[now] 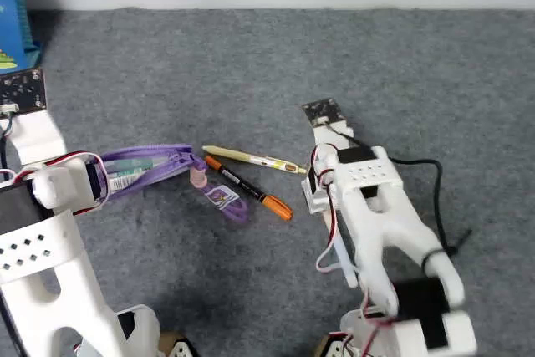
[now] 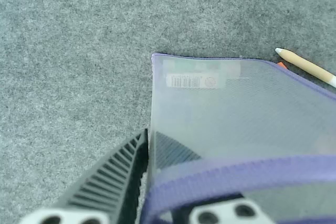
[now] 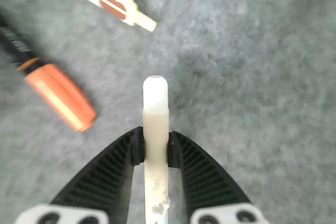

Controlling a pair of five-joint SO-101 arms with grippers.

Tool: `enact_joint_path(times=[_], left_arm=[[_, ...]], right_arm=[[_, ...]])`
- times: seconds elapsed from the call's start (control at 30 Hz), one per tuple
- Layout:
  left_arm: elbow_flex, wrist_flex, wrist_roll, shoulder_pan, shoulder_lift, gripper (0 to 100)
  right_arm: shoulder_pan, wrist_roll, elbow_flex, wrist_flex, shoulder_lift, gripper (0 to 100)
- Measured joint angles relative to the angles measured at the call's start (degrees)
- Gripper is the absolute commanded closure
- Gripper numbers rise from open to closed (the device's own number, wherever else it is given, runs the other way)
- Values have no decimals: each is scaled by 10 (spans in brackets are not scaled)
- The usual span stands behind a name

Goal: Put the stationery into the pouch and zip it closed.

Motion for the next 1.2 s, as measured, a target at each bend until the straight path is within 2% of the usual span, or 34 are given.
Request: enact_joint_path(times=[0.27,0.57,0.73,1.2], left_arm=[[0,0,0,0,0,989],[0,0,0,1,0,989],[0,0,0,0,0,989],[0,0,0,1,0,989]], right_arm=[[-82,-28,0,120,-239,991],[-237,-32,0,121,-474,991],[-280,-32,0,56,-529,991],[-399,-10,2,-238,-543,991]])
